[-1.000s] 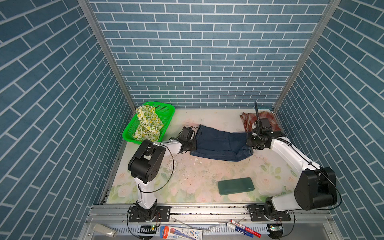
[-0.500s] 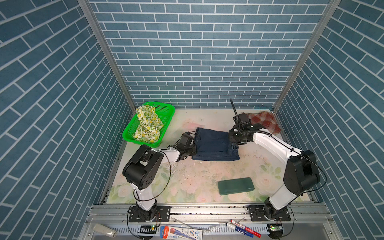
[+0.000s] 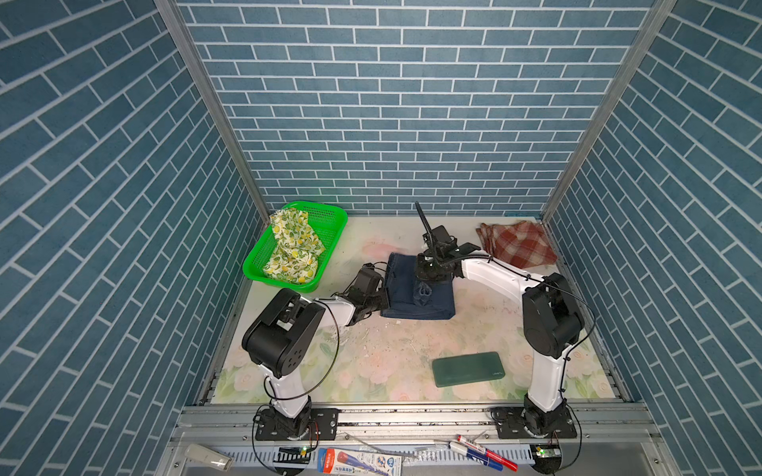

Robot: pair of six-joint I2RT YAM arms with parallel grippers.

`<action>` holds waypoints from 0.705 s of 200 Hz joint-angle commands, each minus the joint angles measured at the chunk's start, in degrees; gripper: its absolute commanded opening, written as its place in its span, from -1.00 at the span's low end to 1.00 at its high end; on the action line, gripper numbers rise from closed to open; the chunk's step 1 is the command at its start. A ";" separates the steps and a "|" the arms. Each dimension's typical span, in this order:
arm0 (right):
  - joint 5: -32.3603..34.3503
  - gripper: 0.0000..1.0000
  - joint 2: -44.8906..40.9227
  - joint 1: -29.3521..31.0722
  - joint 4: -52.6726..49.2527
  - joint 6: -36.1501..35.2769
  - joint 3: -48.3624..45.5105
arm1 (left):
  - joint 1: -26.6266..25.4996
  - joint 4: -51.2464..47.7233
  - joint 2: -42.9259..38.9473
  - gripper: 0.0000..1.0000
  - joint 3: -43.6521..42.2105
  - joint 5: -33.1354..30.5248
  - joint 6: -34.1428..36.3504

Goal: Fold and stack the skirts
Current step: 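Fold the hem end with the right gripper over toward the left gripper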

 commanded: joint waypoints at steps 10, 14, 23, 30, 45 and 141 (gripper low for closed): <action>-5.32 -1.00 3.38 1.55 1.98 3.24 4.68 | -0.46 -0.15 0.94 -1.00 -1.45 1.37 -0.79; -5.57 -0.97 3.63 1.64 1.84 3.25 5.03 | -0.52 -0.11 0.94 -1.00 -1.49 1.37 -0.74; -5.78 -0.83 3.66 1.69 1.76 3.24 5.29 | -0.51 -0.08 0.93 -1.00 -1.53 1.29 -0.79; -5.59 -0.69 3.32 1.68 1.91 3.20 5.13 | -0.46 -0.04 0.94 -1.00 -1.67 1.19 -0.84; -3.87 -0.37 1.79 1.51 1.68 2.90 4.49 | -0.50 0.03 0.66 -1.00 -1.97 0.95 -0.83; 3.80 0.05 -11.91 -3.00 4.99 2.87 -7.69 | -0.38 0.88 0.28 -1.00 -2.89 1.44 -1.98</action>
